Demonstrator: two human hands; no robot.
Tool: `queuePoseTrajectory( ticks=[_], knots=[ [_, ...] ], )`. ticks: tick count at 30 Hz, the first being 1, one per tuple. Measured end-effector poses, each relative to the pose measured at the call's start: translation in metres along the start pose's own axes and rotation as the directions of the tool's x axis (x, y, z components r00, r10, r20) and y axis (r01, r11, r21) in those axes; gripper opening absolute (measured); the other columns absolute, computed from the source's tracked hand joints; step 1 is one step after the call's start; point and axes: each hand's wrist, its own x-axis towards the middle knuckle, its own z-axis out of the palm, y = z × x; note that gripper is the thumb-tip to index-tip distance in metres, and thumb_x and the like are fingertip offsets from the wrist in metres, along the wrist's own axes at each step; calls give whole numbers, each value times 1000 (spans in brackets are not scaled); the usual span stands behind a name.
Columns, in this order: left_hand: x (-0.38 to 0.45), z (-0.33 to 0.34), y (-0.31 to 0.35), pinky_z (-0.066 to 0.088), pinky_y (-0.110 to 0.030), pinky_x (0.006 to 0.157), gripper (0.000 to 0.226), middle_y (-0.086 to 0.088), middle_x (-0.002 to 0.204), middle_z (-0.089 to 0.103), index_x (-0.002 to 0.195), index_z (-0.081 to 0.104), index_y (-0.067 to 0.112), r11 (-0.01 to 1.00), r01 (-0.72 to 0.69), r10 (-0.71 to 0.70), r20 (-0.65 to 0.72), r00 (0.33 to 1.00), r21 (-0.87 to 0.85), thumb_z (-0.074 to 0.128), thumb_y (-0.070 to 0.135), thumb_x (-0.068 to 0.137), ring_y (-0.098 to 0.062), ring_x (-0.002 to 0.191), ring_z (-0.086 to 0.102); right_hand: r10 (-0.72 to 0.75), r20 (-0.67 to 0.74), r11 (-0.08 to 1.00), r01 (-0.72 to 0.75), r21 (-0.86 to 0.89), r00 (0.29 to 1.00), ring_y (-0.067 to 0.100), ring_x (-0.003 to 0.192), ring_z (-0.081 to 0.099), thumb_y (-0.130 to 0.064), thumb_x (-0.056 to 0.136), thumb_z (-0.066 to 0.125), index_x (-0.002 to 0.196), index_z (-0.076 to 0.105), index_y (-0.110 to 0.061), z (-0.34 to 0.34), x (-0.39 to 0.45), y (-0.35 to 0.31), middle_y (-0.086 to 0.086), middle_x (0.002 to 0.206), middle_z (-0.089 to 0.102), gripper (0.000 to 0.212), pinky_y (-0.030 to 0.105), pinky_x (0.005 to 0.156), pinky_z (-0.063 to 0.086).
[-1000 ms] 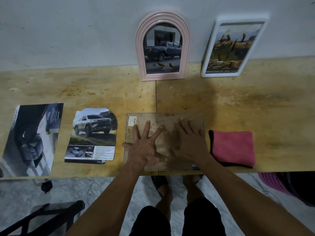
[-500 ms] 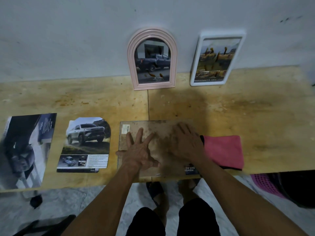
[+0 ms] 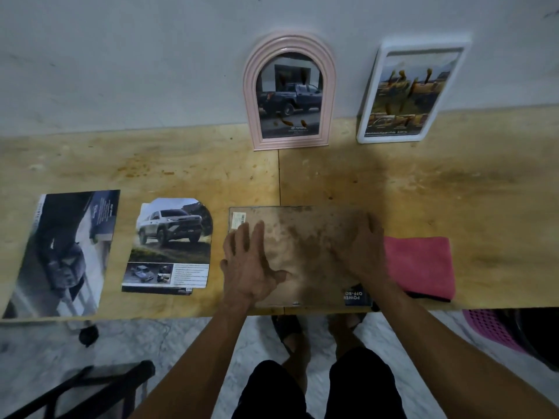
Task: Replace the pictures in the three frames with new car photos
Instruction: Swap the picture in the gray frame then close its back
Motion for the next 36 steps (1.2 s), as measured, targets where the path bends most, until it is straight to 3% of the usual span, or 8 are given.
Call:
queuePoseTrajectory(
  ticks=[2, 5, 8, 14, 19, 22, 28, 36],
  knots=[
    [-4, 4, -11, 37, -56, 104, 130, -11, 152, 25, 150, 24, 18, 986, 142, -154, -145, 977, -92, 79, 79, 49, -36, 139, 23, 89, -88, 996, -86, 37, 992, 34, 132, 35, -33, 83, 74, 147, 29, -3, 6, -10, 0, 16, 151, 27, 84, 41, 101, 38],
    [1, 8, -24, 39, -45, 101, 114, -16, 130, 49, 127, 45, 6, 911, 366, -386, -78, 919, -191, 81, 78, 46, -34, 124, 40, 139, -139, 989, -129, 78, 981, 34, 121, 40, -23, 86, 69, 137, 39, 0, 21, -21, -1, 17, 139, 38, 64, 38, 96, 37],
    [5, 9, -31, 43, -42, 94, 104, -14, 118, 57, 111, 53, 6, 917, 368, -381, -66, 922, -156, 77, 83, 44, -32, 117, 46, 183, -135, 979, -168, 116, 974, 34, 121, 41, -22, 85, 67, 132, 42, 1, 29, -27, -3, 16, 135, 41, 58, 35, 93, 34],
    [2, 3, -28, 49, -48, 93, 103, -18, 126, 51, 118, 51, 2, 914, 347, -370, -82, 925, -212, 87, 68, 49, -35, 123, 43, 249, -131, 965, -234, 117, 960, 40, 113, 46, -14, 82, 55, 118, 53, 0, 32, -41, 10, 21, 121, 50, 38, 41, 83, 40],
    [0, 0, -24, 45, -49, 96, 110, -21, 131, 49, 127, 47, -3, 918, 340, -362, -82, 928, -203, 88, 65, 51, -38, 125, 43, 343, -114, 917, -306, 255, 932, 34, 125, 44, -32, 95, 44, 144, 37, -13, 36, -52, -1, 15, 142, 42, 54, 48, 104, 40],
    [1, -1, -26, 41, -49, 100, 113, -23, 134, 47, 130, 44, -4, 925, 334, -350, -61, 935, -180, 86, 66, 53, -39, 127, 41, 377, -132, 906, -335, 259, 917, 31, 124, 47, -23, 98, 50, 144, 37, -13, 39, -49, 2, 13, 142, 44, 49, 40, 100, 40],
    [-6, 4, -10, 34, -59, 105, 153, -23, 140, 32, 147, 13, 8, 943, 324, -324, 6, 946, -78, 89, 72, 31, -43, 132, 31, 99, 16, 994, -100, 48, 995, 31, 124, 45, -30, 78, 78, 148, 30, -13, 33, -49, 21, 15, 144, 37, 86, 38, 97, 45],
    [-15, 8, -4, 44, -69, 90, 135, -22, 132, 33, 144, 17, 24, 962, 270, -271, -31, 962, -40, 91, 67, 40, -45, 125, 33, -56, 120, 998, 53, 29, 991, 31, 120, 47, -28, 85, 75, 144, 40, -20, 35, -48, 27, 10, 135, 43, 69, 40, 97, 48]
  ],
)
